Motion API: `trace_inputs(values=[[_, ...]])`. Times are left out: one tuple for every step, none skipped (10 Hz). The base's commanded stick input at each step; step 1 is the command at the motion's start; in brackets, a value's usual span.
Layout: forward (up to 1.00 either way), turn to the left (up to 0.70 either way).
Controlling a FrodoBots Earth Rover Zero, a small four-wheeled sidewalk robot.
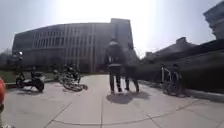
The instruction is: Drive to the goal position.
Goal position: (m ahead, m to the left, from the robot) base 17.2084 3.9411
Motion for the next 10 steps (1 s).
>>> trace_inputs(values=[[0.7, -0.01], [0.7, -0.01], [0.7, -0.01], [0.7, -0.01], [0.7, -0.01], [0.7, -0.01], [0.7, -0.01], [0.7, -0.01], [0.7, -0.01], [0.7, -0.01]])
